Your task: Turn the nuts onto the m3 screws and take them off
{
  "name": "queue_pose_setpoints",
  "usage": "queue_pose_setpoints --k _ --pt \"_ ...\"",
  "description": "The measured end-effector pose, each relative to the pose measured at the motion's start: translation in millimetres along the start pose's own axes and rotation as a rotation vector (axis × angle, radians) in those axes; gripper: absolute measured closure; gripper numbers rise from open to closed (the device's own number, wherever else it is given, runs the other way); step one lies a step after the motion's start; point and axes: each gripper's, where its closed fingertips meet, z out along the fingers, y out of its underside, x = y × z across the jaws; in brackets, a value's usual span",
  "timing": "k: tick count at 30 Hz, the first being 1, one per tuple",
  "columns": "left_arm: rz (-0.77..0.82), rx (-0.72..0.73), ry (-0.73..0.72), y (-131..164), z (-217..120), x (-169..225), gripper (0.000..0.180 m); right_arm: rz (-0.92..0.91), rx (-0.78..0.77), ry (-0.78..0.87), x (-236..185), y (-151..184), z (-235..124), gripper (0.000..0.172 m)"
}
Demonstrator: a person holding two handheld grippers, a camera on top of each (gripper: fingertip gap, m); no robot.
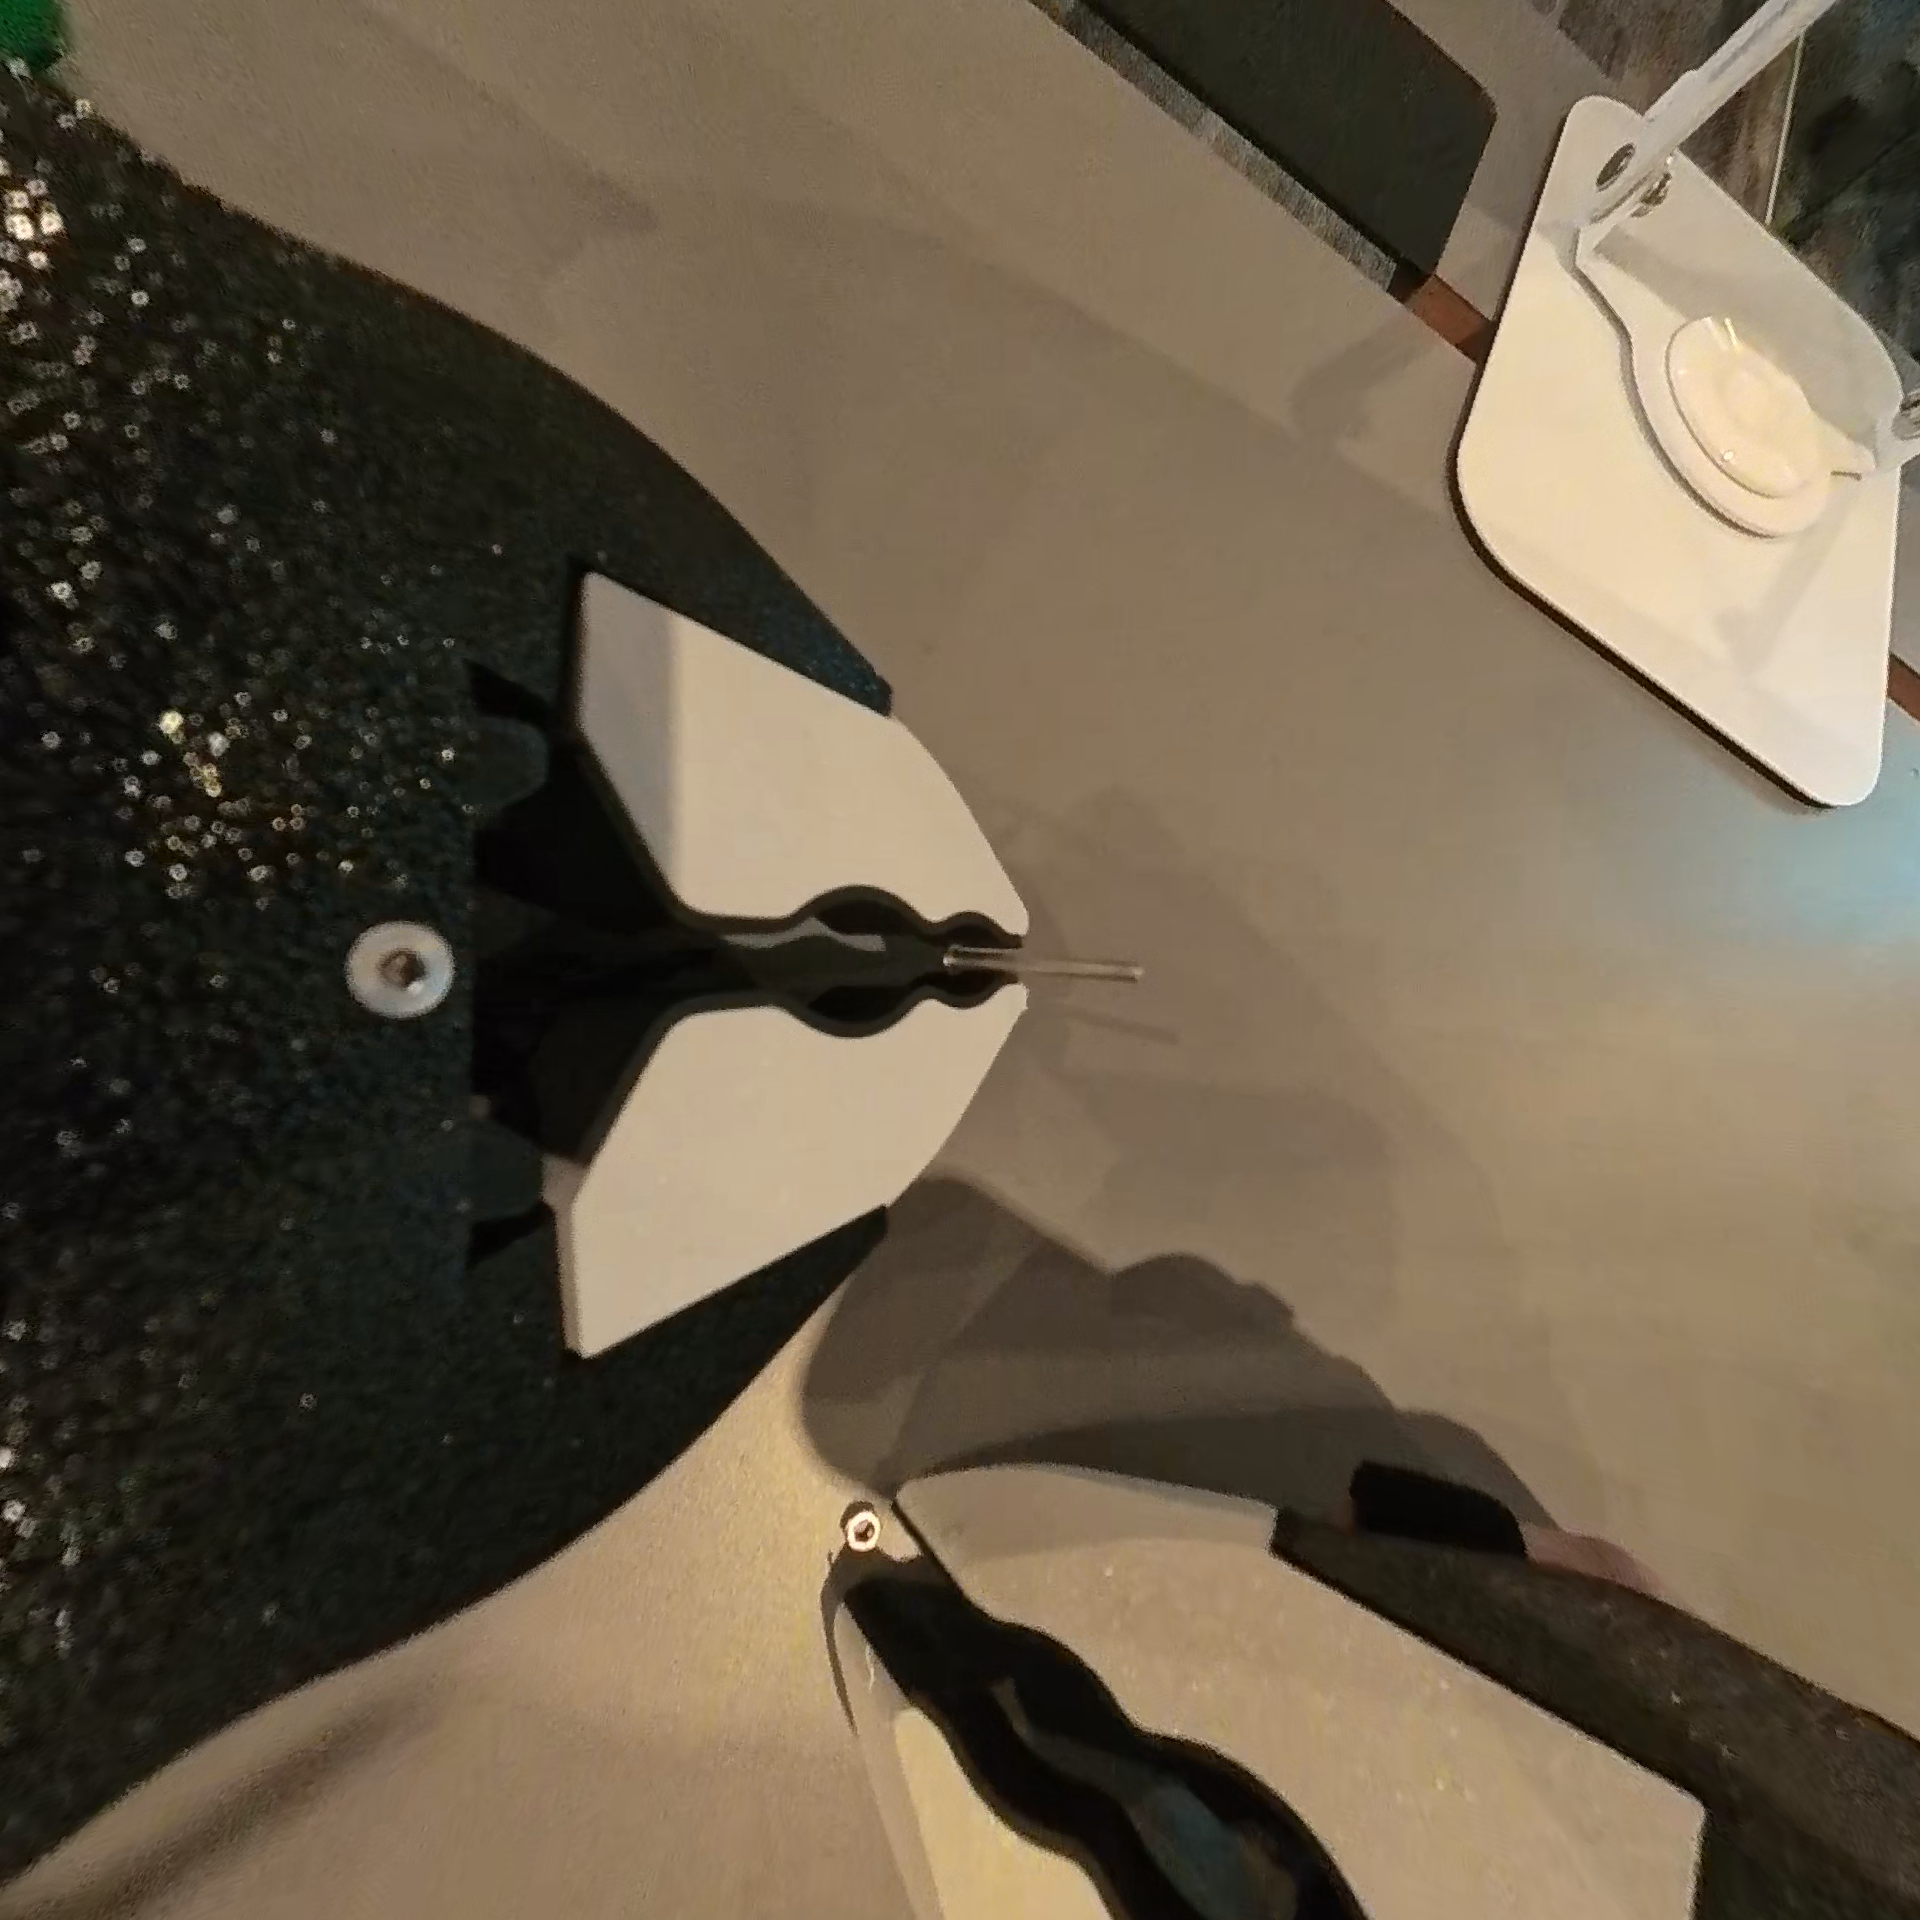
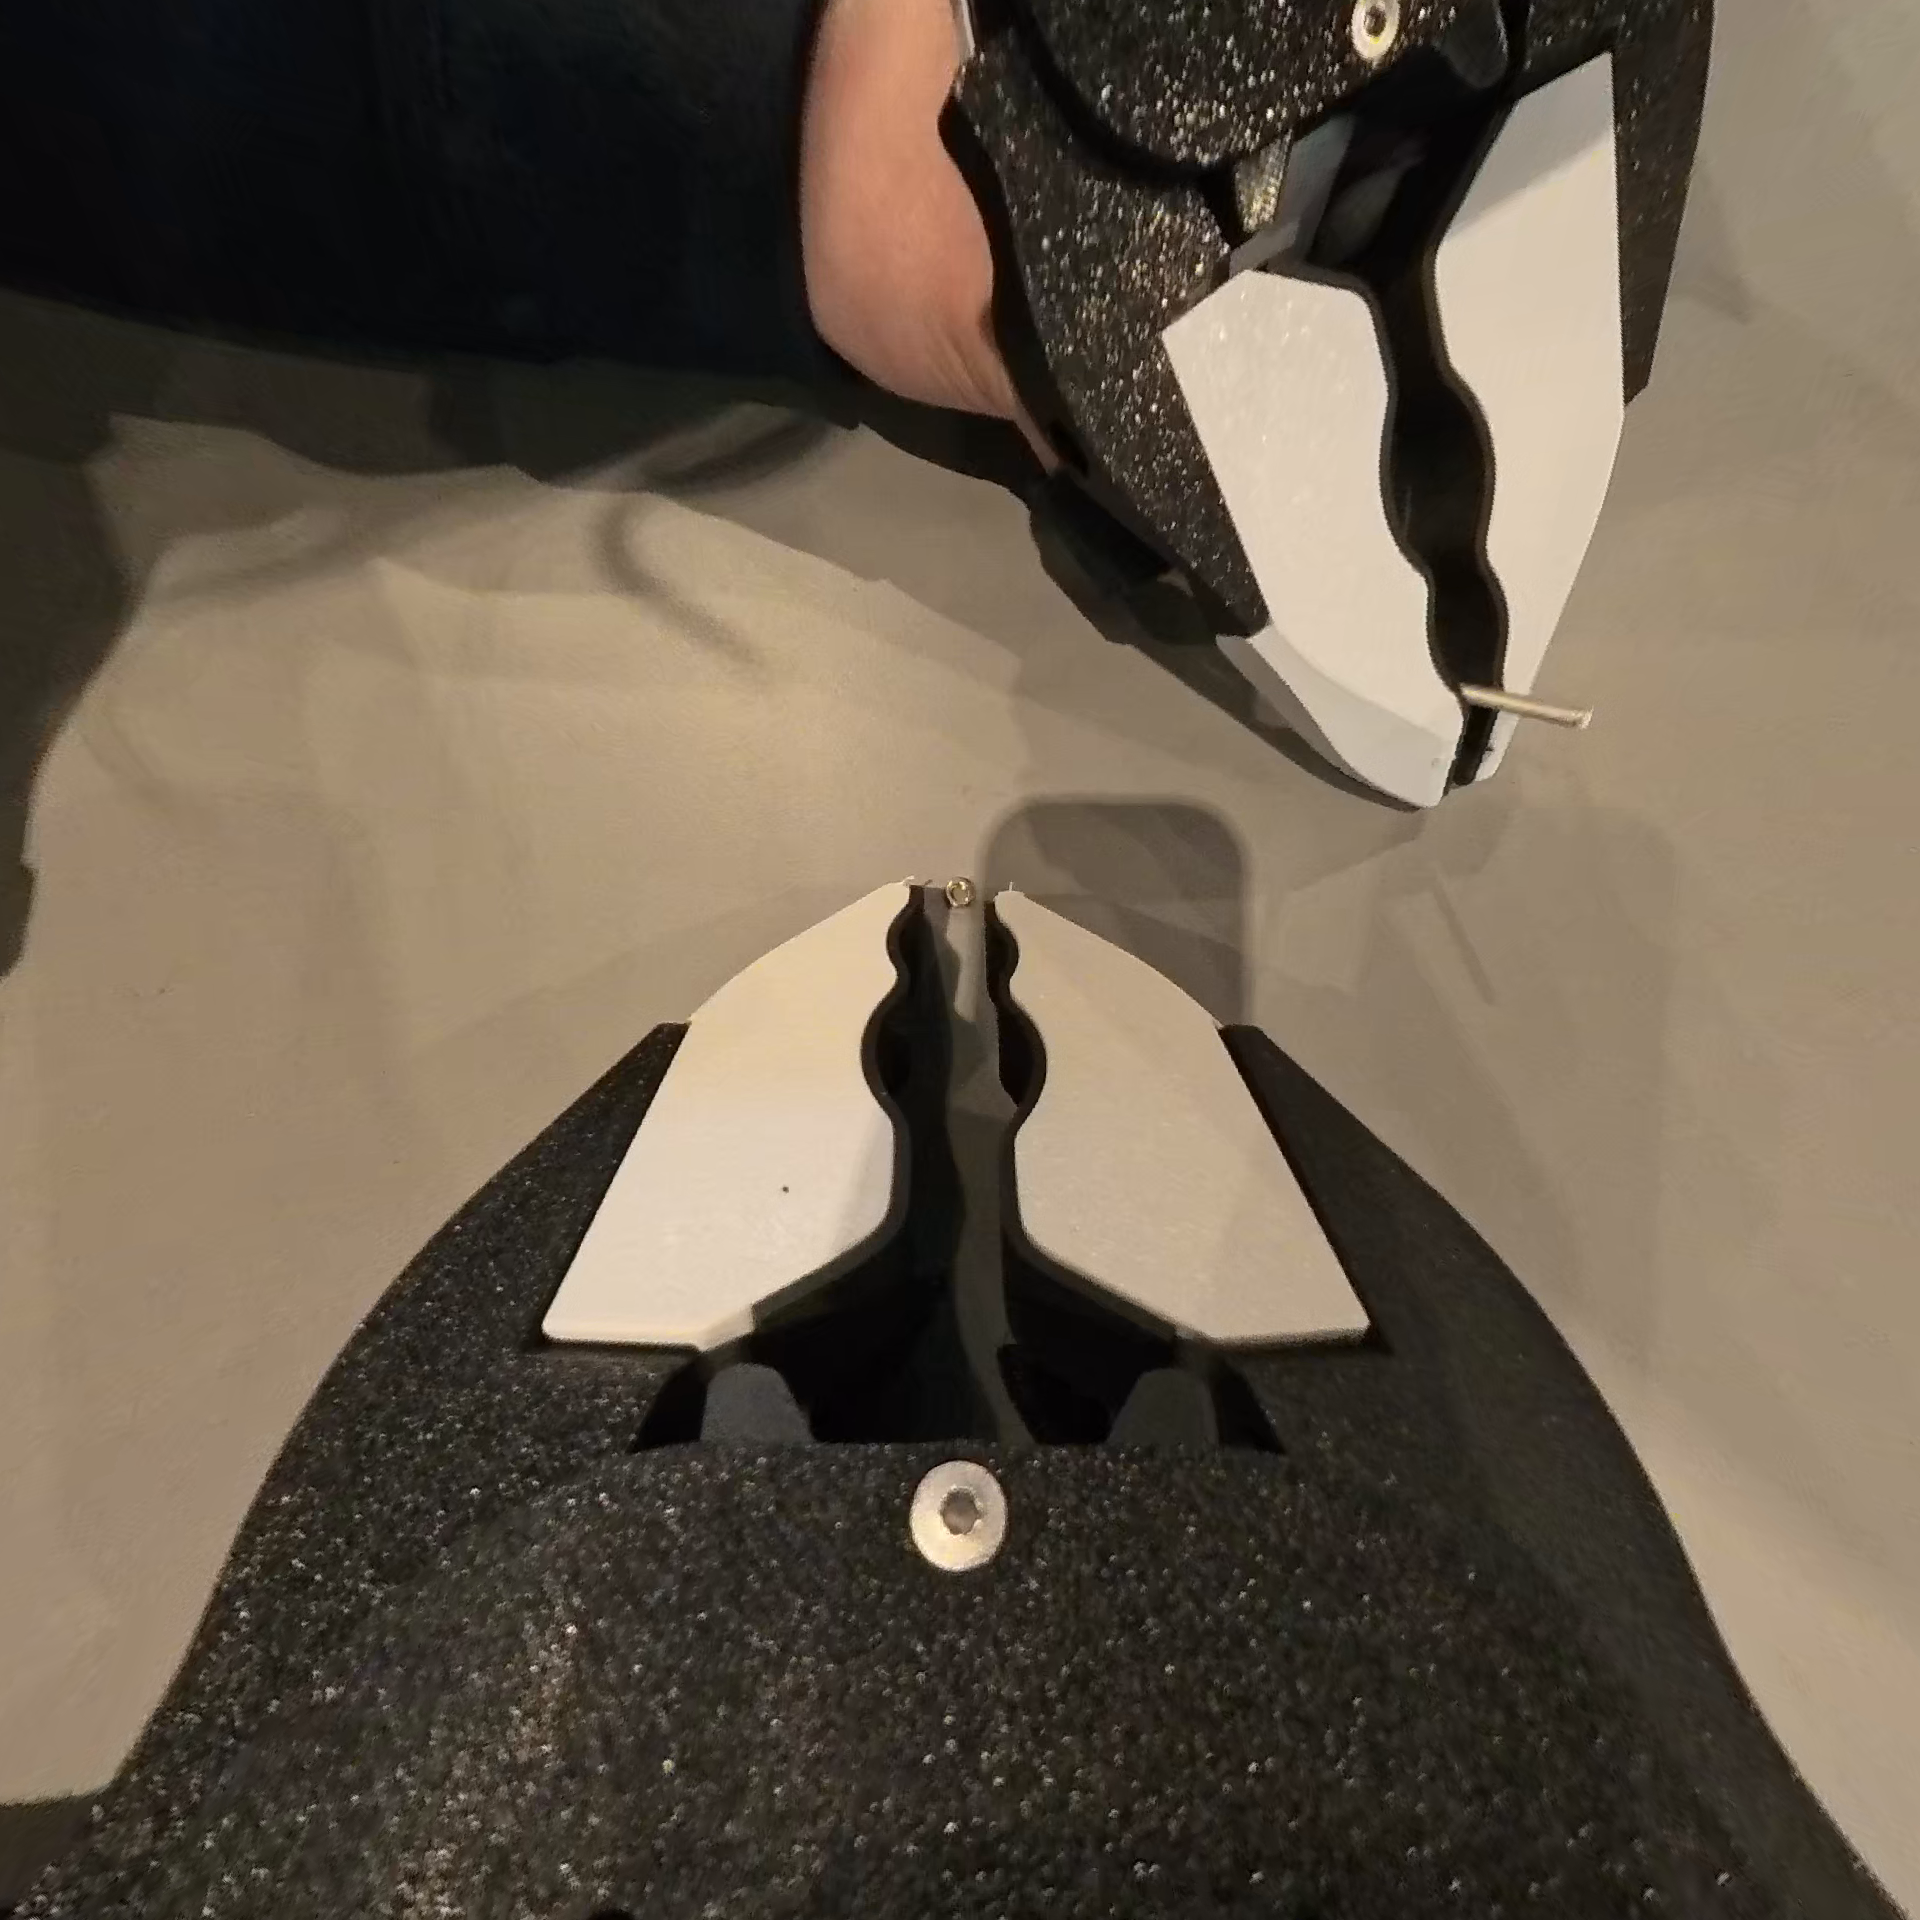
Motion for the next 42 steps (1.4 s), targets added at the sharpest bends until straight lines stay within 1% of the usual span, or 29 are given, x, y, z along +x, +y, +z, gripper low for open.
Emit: queue_pose_setpoints --k 8,33,35,38,42 --pt "0.005 -0.007 0.001 1 1 0 0.177 0.024 -0.001 -0.001 2 0 0 0.163" --pt "0.013 -0.012 0.003 1 2 1 0.177 0.005 0.005 0.011 -2 -4 3 0.168" --pt "0.015 -0.011 0.004 1 2 1 0.177 0.017 0.037 0.022 2 -7 -1 0.168" --pt "0.017 0.001 0.006 0 1 2 0.177 0.054 0.121 0.052 12 -14 -17 0.168" --pt "-0.008 0.105 0.036 -15 -7 7 0.177 0.137 0.323 0.071 26 -26 -41 0.168"
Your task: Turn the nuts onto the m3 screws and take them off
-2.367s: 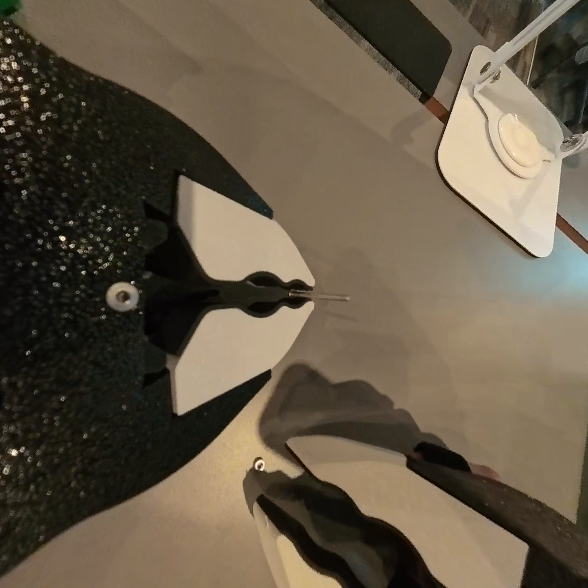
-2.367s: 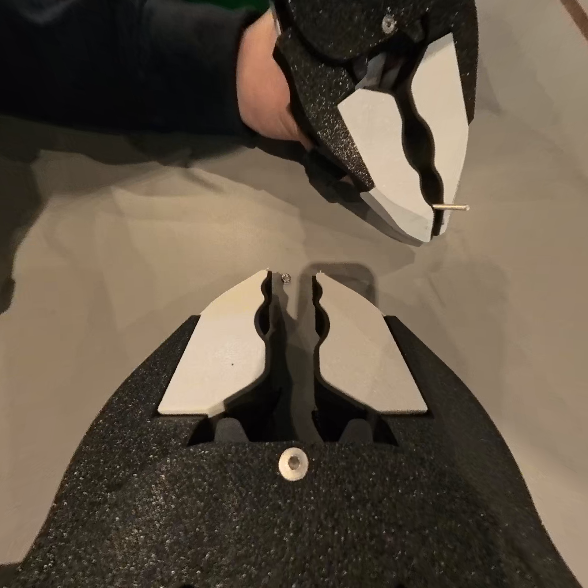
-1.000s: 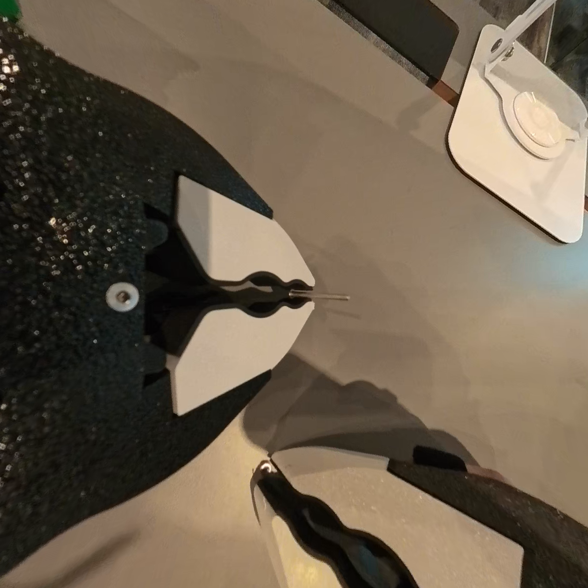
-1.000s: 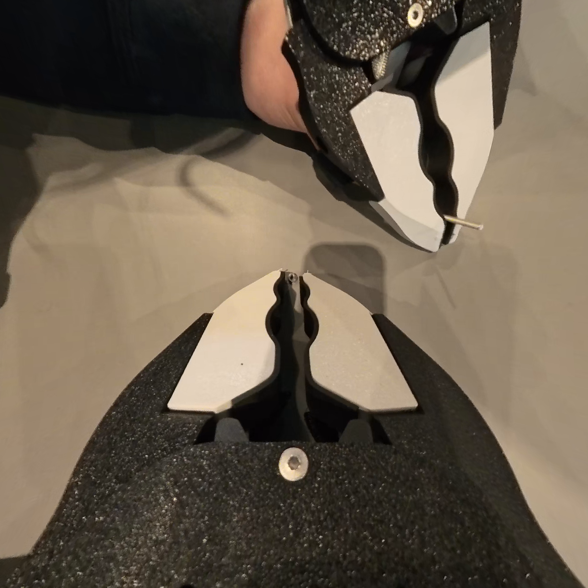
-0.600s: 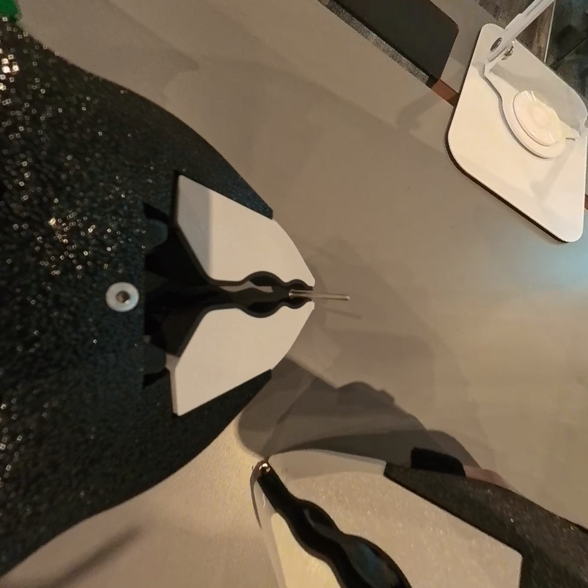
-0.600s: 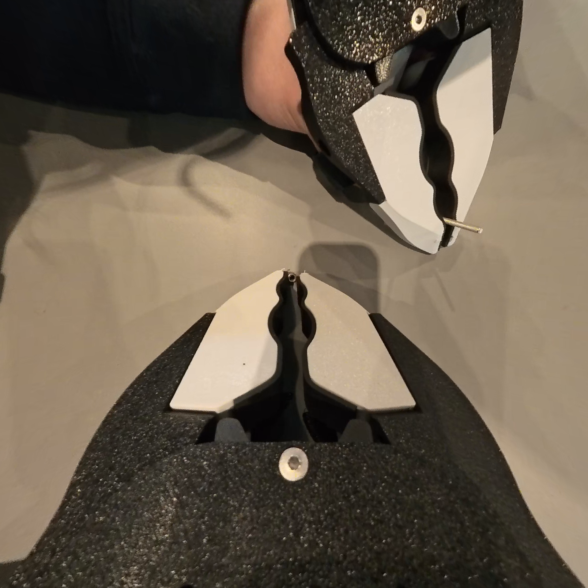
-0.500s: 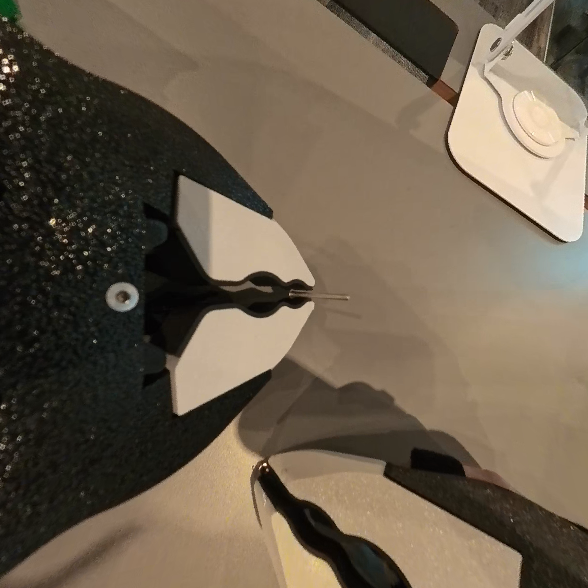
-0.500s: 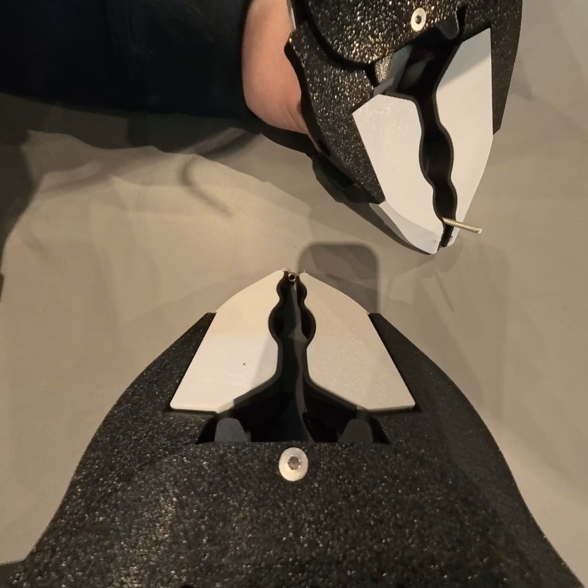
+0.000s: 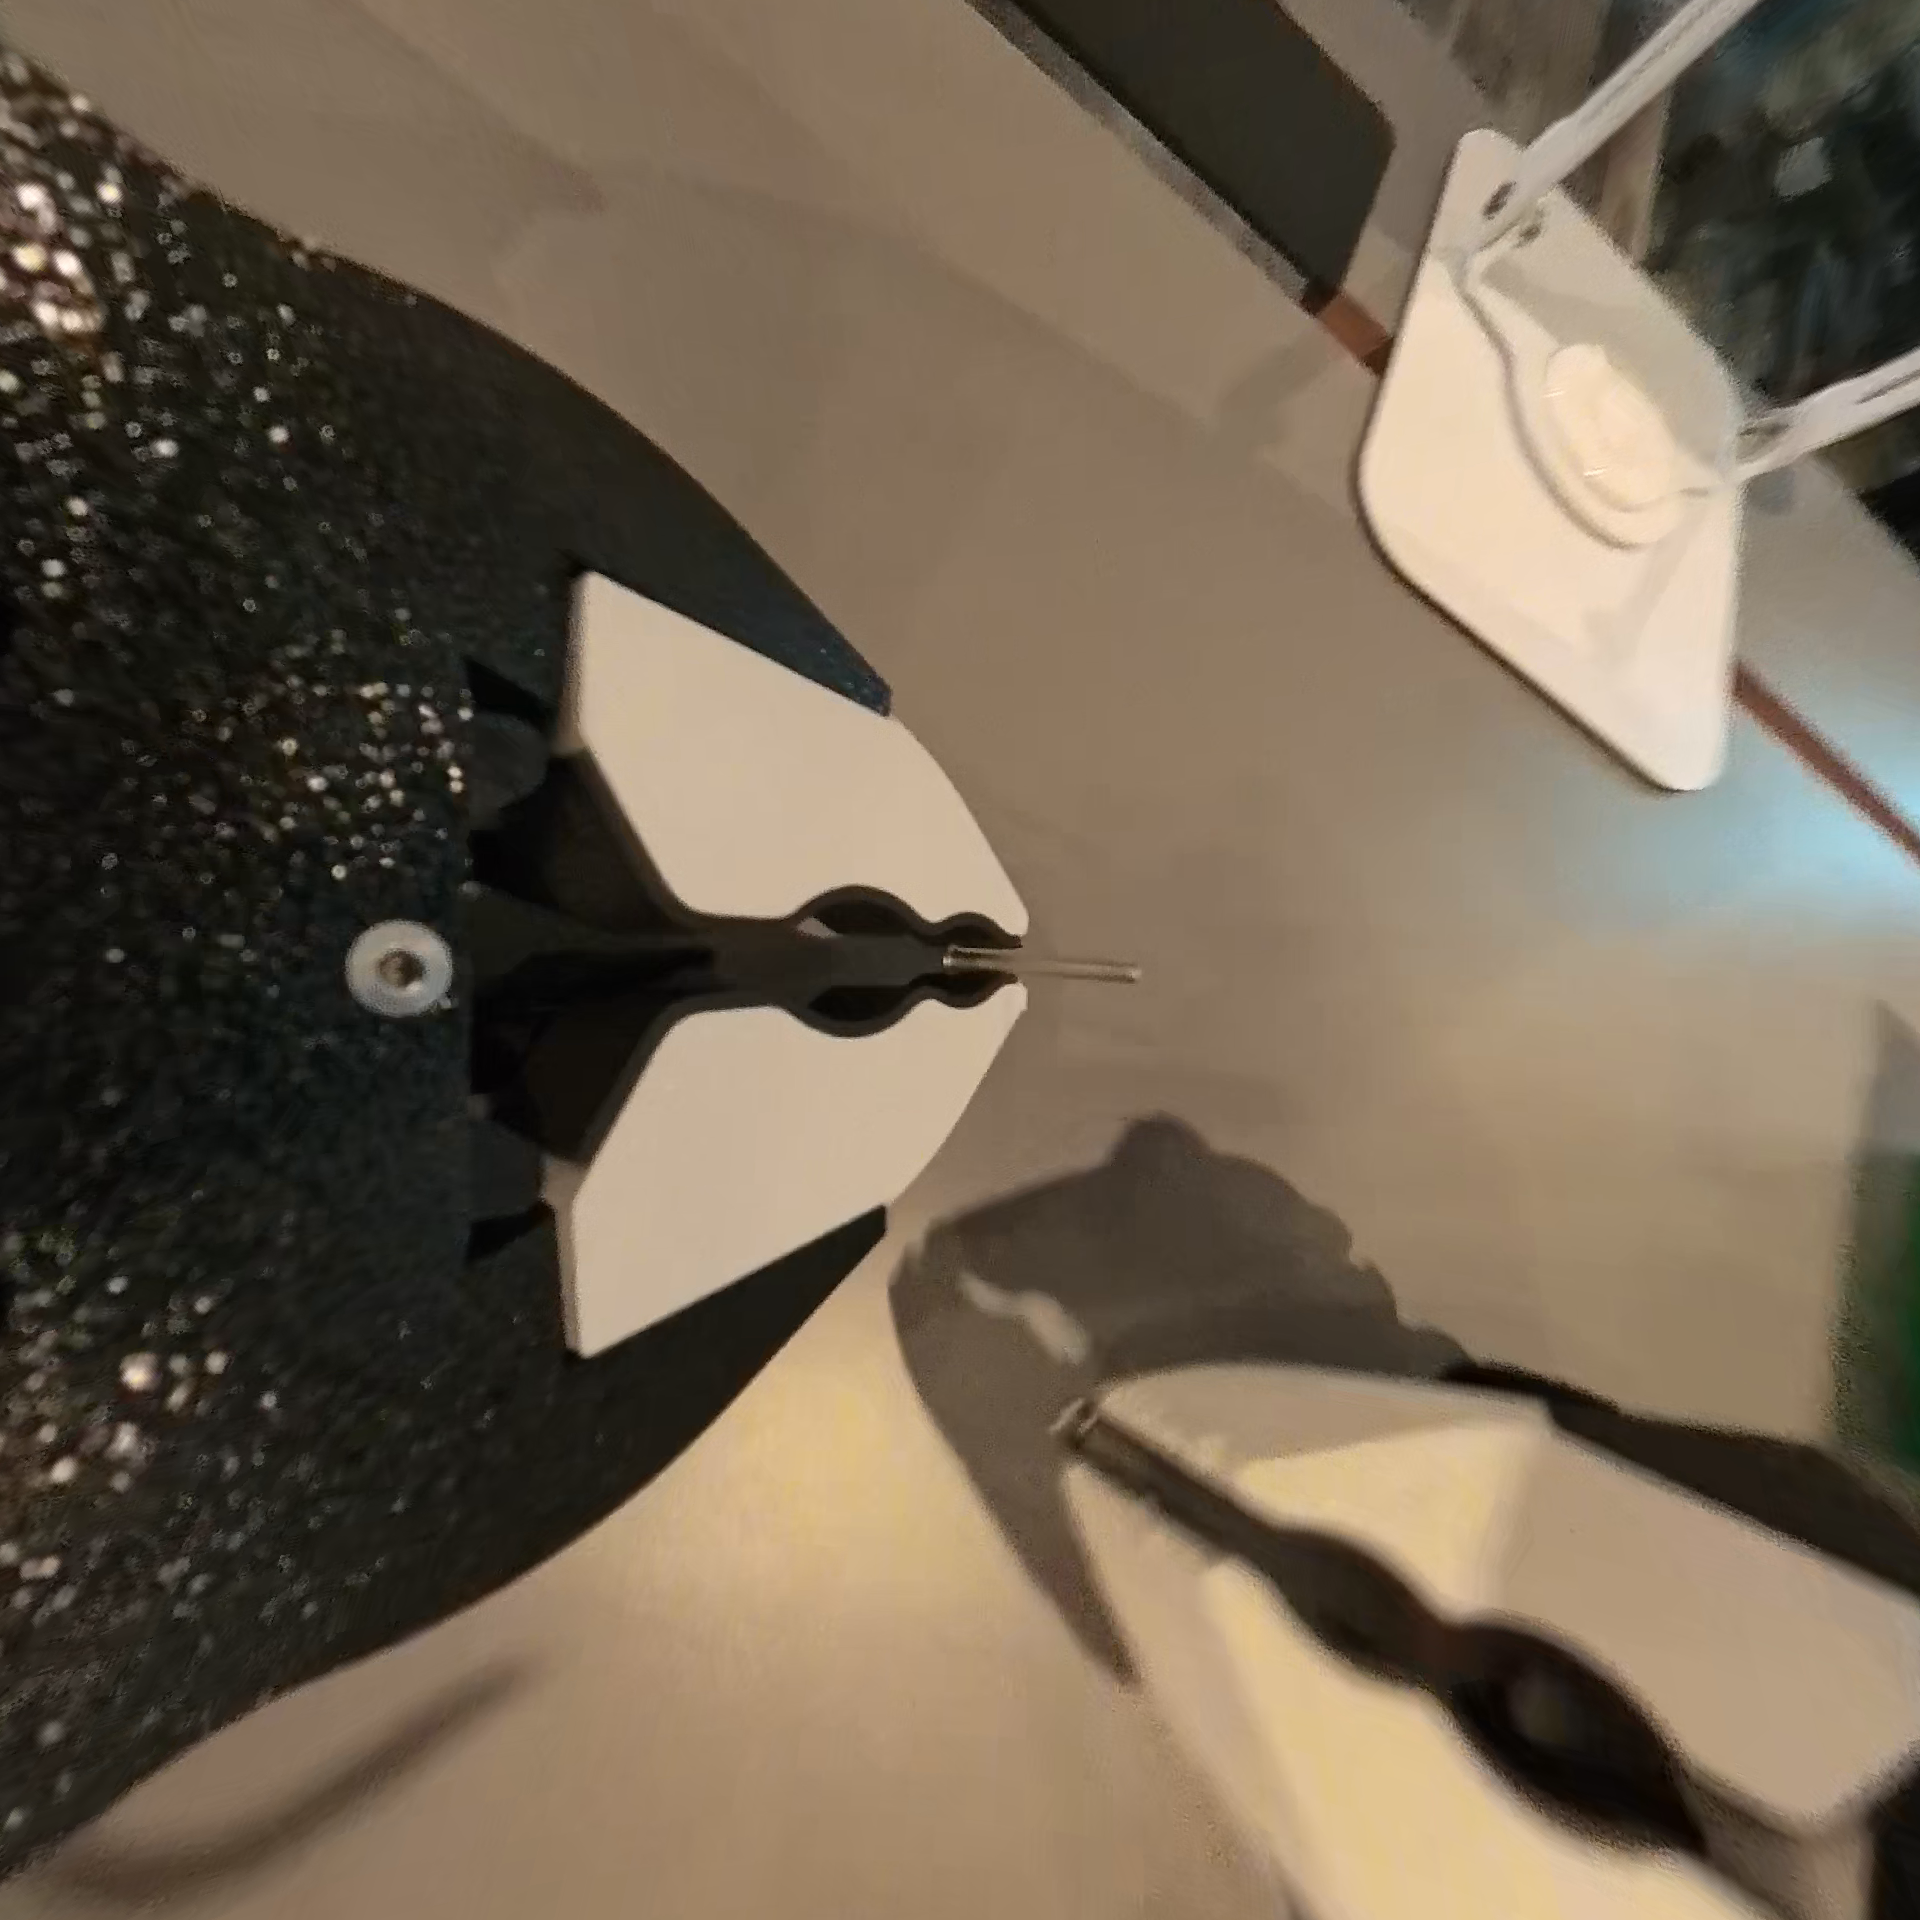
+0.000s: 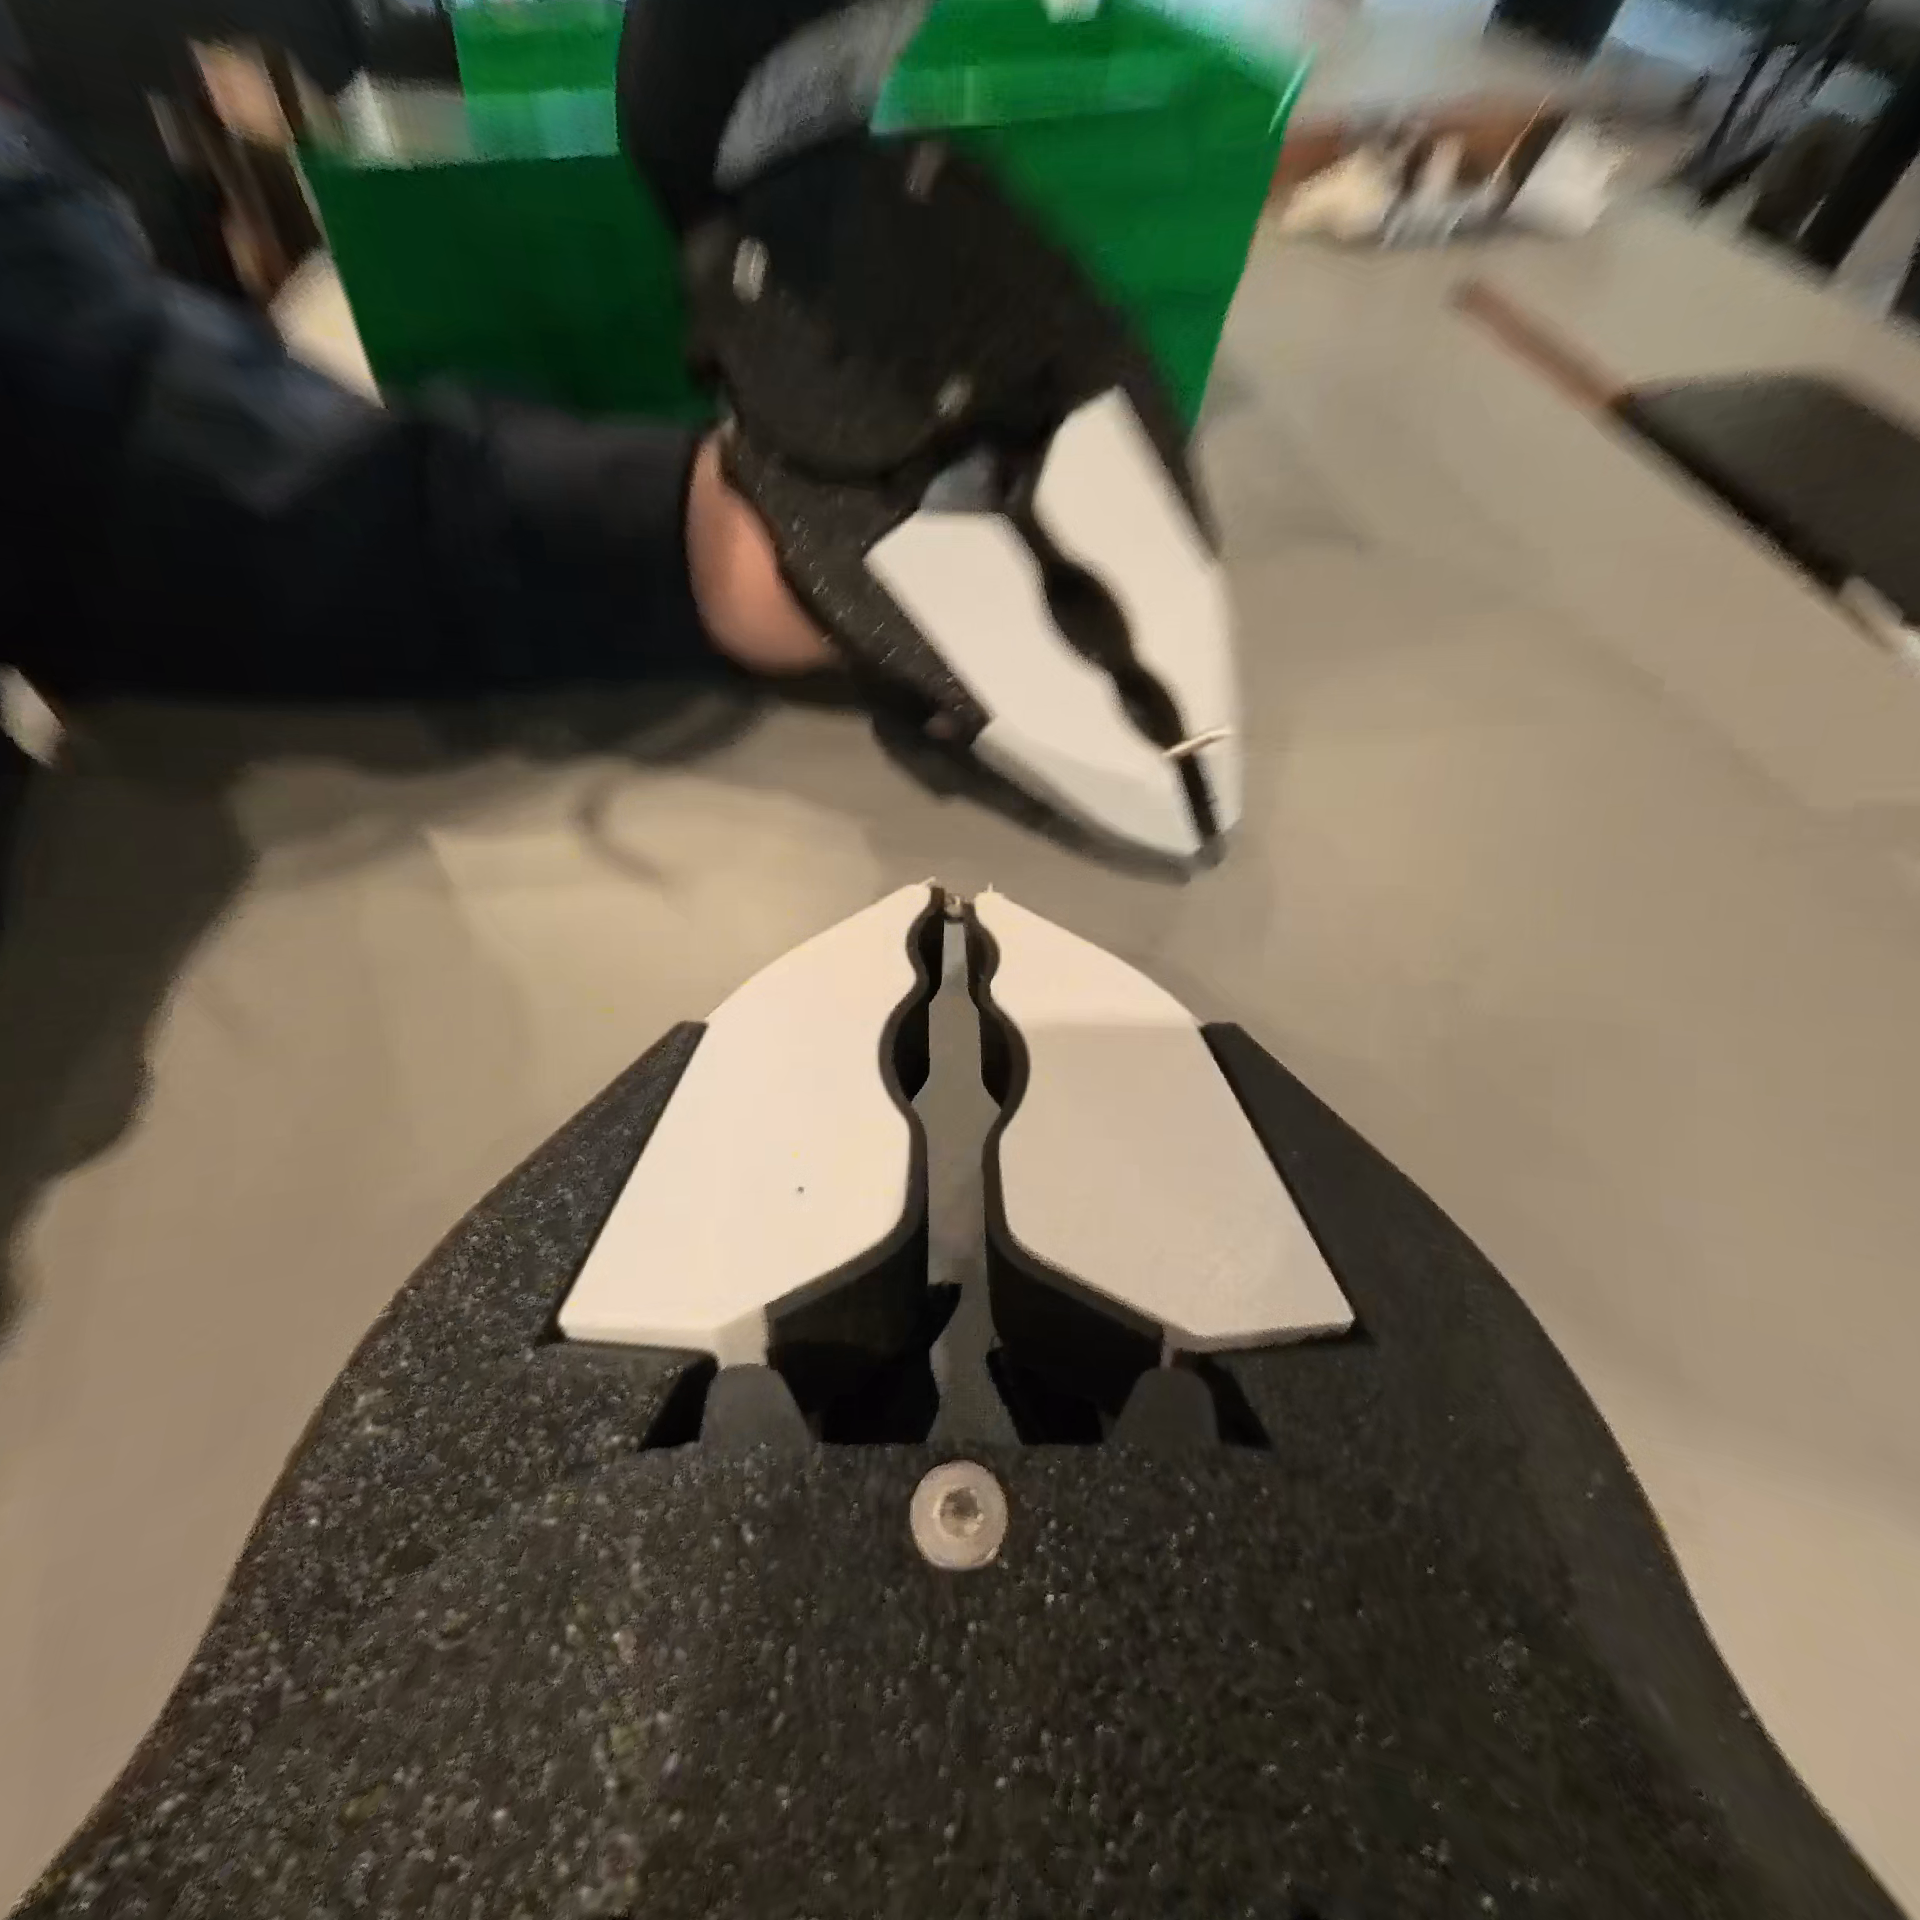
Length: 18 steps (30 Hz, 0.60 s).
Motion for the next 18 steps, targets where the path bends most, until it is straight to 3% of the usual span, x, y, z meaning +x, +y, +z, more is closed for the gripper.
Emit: queue_pose_setpoints --k 7,18 --pt "0.018 0.153 0.239 -24 -9 37 0.177 0.043 0.255 0.010 11 -25 -23 0.169" --pt "0.080 0.125 0.340 -22 -8 58 0.177 -0.002 0.321 0.043 11 -33 -23 0.169"
